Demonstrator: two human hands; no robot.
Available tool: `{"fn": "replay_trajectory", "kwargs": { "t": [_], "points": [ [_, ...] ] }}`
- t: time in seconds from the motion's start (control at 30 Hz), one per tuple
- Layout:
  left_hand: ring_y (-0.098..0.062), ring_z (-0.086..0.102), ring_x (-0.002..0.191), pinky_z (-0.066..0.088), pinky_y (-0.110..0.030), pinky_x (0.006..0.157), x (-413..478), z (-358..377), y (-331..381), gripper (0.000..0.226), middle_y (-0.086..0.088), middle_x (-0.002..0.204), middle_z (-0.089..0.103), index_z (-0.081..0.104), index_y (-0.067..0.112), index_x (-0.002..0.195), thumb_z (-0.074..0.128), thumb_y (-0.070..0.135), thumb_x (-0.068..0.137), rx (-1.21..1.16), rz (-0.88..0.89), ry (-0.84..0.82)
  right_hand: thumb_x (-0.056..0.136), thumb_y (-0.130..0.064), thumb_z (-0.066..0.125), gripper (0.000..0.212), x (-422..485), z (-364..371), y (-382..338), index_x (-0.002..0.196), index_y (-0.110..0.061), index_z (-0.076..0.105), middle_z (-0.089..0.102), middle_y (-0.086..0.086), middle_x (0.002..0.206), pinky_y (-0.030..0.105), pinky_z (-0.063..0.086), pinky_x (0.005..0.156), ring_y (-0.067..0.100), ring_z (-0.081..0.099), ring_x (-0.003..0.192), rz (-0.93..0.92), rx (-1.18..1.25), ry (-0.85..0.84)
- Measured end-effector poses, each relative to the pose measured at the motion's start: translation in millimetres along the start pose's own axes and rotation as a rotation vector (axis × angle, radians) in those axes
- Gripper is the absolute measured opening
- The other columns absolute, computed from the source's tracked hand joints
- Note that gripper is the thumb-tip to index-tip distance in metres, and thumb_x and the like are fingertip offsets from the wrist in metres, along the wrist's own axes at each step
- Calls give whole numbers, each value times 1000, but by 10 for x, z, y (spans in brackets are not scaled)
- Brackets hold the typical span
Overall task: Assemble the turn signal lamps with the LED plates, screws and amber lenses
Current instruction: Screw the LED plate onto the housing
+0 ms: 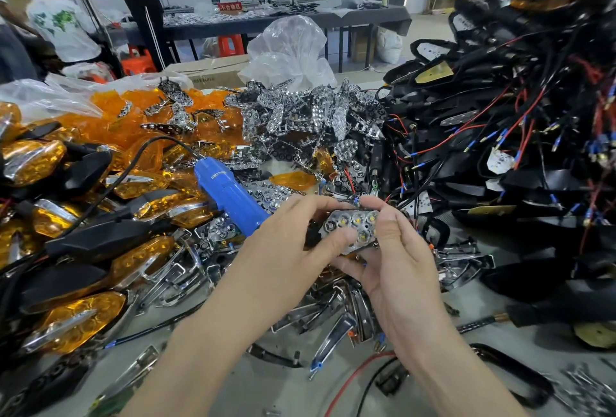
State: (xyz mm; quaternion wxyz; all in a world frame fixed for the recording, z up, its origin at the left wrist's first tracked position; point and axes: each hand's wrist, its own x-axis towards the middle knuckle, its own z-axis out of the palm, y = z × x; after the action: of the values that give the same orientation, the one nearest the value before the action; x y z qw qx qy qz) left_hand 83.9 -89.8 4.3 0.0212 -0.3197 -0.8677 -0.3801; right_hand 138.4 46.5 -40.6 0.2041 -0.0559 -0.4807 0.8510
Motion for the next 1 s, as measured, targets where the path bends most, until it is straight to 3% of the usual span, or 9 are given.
{"fn": "replay_trajectory", "kwargs": {
  "t": [0.13, 0.27, 0.33, 0.47, 0.6, 0.73, 0.8, 0.93, 1.0],
  "points": [
    [17, 56, 92, 43, -9, 71, -13, -28, 12, 24, 36, 98, 62, 51, 62, 116, 54, 59, 93, -29, -31, -64, 105, -39, 43, 31, -42, 19, -11, 110, -26, 72, 71, 7, 119, 44, 63, 78, 26, 74, 102, -98, -129, -36],
    [1, 59, 64, 40, -15, 56, -43, -7, 59, 29, 24, 83, 65, 51, 52, 123, 51, 58, 94, -24, -22, -80, 107, -32, 43, 31, -86, 28, -51, 112, -20, 70, 71, 4, 120, 45, 63, 77, 25, 71, 109, -155, -171, -40],
    [-2, 62, 69, 45, -17, 61, -41, -18, 59, 25, 23, 86, 67, 52, 52, 121, 52, 53, 96, -66, -17, -82, 103, -34, 45, 30, -98, 45, -61, 112, -22, 71, 71, 4, 120, 44, 64, 77, 24, 71, 109, -165, -163, -35],
    [-1, 63, 100, 46, -19, 87, -24, -79, 43, 22, 26, 107, 69, 56, 50, 118, 57, 38, 100, -186, -13, -109, 95, -48, 53, 32, -116, 92, -56, 117, -35, 71, 70, 0, 126, 39, 62, 80, 19, 71, 113, -136, -109, -71],
    [4, 61, 106, 46, -16, 89, -19, -112, 53, 21, 29, 112, 67, 57, 50, 116, 58, 37, 100, -247, 31, -110, 92, -57, 51, 38, -137, 105, -81, 118, -37, 71, 69, -3, 129, 35, 57, 93, 16, 67, 121, -124, -159, -117],
    [5, 61, 109, 44, -7, 83, -31, -118, 104, 22, 33, 116, 65, 59, 48, 112, 57, 29, 102, -319, 96, -140, 100, -59, 42, 37, -160, 107, -108, 117, -38, 68, 70, -11, 125, 43, 44, 107, 9, 62, 124, -217, -341, -129],
    [7, 58, 115, 42, -6, 88, -32, -99, 110, 22, 33, 123, 62, 59, 42, 116, 56, 26, 102, -337, 110, -153, 101, -56, 42, 38, -169, 107, -96, 115, -32, 67, 70, -8, 125, 45, 47, 104, 11, 63, 122, -225, -327, -119],
    [4, 56, 120, 44, -19, 98, -17, -61, 82, 21, 26, 125, 62, 57, 33, 121, 57, 30, 101, -301, 99, -164, 100, -51, 41, 37, -172, 126, -66, 114, -27, 66, 70, -6, 126, 39, 57, 90, 15, 66, 119, -195, -251, -70],
    [3, 57, 118, 44, -23, 100, -22, -54, 97, 21, 25, 124, 62, 58, 35, 122, 56, 34, 101, -288, 91, -156, 108, -40, 40, 30, -182, 116, -53, 104, -43, 70, 73, -18, 115, 25, 59, 84, 2, 67, 111, -225, -262, -47]
  ]
}}
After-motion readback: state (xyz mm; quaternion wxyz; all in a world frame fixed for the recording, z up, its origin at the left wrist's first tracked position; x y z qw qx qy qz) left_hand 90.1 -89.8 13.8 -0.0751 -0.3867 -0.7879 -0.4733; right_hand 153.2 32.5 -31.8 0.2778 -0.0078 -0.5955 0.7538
